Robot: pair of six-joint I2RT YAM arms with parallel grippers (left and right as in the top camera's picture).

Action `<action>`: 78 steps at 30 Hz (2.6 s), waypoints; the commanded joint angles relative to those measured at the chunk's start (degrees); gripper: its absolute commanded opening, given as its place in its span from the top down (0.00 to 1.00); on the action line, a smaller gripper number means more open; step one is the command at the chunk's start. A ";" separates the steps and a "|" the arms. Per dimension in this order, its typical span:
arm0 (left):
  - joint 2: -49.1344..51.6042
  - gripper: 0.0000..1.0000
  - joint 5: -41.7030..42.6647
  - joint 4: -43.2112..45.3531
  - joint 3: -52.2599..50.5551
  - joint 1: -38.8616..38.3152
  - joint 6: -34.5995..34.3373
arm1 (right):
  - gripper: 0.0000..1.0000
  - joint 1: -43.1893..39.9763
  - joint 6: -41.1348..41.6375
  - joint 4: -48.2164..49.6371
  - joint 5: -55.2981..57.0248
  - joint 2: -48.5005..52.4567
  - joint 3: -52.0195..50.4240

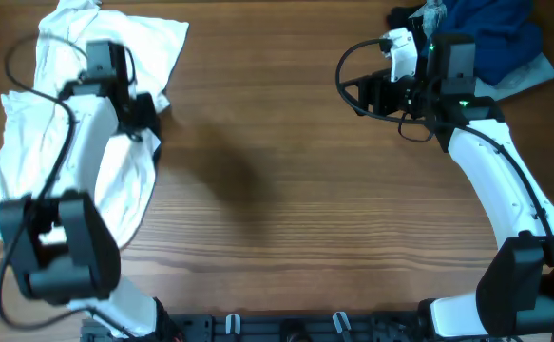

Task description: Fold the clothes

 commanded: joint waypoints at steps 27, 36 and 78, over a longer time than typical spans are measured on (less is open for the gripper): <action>3.93 0.49 12.02 57.07 10.47 -41.48 -15.72 | 0.16 -23.43 8.92 -11.30 -14.27 -2.29 1.20; -3.39 0.00 5.66 37.83 10.47 -33.46 -15.54 | 0.17 -21.92 7.19 -12.87 -14.01 -4.98 1.25; 2.82 0.00 3.23 0.72 9.14 0.92 -15.58 | 0.41 32.22 -13.40 1.86 12.76 21.14 1.22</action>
